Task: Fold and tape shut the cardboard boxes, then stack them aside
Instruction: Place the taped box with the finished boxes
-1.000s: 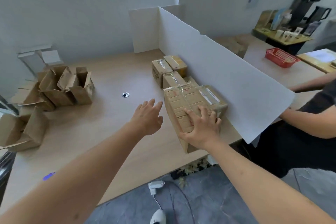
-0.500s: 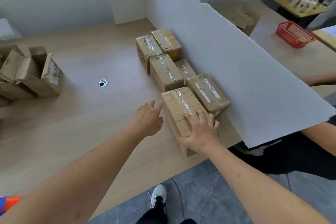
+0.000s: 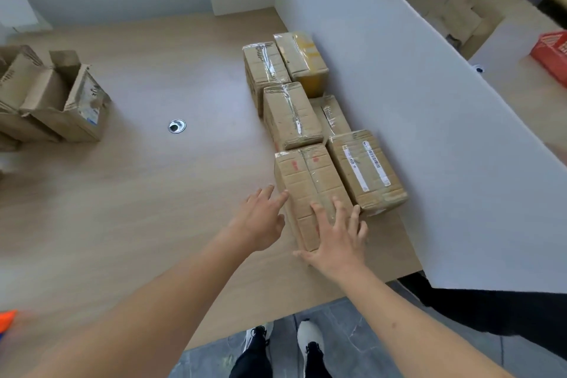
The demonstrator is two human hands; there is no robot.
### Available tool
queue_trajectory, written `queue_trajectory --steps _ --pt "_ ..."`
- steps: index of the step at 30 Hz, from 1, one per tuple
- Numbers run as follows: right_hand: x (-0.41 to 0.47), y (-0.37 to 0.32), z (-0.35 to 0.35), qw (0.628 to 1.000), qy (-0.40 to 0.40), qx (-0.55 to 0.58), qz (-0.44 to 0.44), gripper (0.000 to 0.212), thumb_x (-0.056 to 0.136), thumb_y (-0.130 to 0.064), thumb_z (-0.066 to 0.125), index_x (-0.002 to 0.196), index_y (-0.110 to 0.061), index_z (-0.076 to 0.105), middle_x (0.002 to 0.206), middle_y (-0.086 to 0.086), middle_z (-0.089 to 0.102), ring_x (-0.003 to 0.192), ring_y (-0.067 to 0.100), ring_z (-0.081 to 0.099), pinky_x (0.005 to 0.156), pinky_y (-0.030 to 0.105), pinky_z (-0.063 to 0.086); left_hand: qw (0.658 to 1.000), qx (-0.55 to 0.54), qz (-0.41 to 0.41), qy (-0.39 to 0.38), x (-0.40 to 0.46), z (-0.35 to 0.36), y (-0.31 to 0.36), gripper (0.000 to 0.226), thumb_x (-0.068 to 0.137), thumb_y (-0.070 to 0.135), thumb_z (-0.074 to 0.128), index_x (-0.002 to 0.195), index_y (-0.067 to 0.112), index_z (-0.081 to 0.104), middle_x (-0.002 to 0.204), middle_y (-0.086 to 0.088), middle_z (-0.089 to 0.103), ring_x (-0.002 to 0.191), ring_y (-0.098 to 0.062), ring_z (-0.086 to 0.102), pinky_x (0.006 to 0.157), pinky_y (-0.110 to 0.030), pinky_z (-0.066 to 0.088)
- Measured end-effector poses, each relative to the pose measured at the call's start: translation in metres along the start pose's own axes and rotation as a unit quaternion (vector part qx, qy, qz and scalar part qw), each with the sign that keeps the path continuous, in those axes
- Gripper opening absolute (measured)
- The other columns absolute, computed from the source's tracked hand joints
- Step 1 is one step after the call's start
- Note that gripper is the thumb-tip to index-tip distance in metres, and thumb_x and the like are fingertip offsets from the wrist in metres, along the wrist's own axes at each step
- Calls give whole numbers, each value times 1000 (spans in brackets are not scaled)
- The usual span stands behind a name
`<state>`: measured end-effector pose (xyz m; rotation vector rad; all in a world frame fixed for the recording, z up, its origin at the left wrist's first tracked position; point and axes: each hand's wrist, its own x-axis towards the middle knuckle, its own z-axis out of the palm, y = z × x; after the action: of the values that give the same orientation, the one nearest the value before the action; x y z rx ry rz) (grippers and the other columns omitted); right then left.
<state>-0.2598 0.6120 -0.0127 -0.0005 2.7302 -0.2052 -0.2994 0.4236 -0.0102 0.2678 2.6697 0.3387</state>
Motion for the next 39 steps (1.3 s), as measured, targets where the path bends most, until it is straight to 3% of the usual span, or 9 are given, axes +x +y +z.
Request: queue_trajectory --steps 3,9,16,30,39 --pt "3 8 1 1000 -8 4 -12 105 72 -83 66 154 -46 11 169 6 -2 154 47 -5 124 57 8 1000 -11 6 -19 3 9 9 58 102 31 48 159 31 32 170 -5 13 154 -36 18 121 -48 26" --pt "10 12 -9 998 -21 14 -59 79 98 -63 50 161 -31 16 170 17 1 157 35 -2 126 47 9 999 2 -13 -40 4 10 25 60 105 29 43 161 30 24 172 3 2 156 -34 8 121 -48 23" --pt "14 15 -48 995 -39 1 -88 60 101 -52 52 151 -21 40 160 14 31 153 32 21 121 45 26 998 27 -56 -33 -15 -16 42 65 104 33 46 162 32 17 171 1 4 156 -37 11 120 -51 23" --pt "-32 -34 -188 962 93 -8 -257 63 98 -65 44 142 -21 53 140 3 54 129 26 51 104 44 46 977 34 -146 151 -123 -125 48 59 105 47 40 159 28 27 167 -2 24 150 -28 27 118 -45 31" --pt "-85 -111 -262 924 173 -35 -340 59 101 -60 43 142 -20 55 142 6 55 135 27 46 109 42 40 944 24 -191 269 -220 -200 23 60 105 49 39 160 29 26 167 -1 24 152 -26 26 121 -41 25"
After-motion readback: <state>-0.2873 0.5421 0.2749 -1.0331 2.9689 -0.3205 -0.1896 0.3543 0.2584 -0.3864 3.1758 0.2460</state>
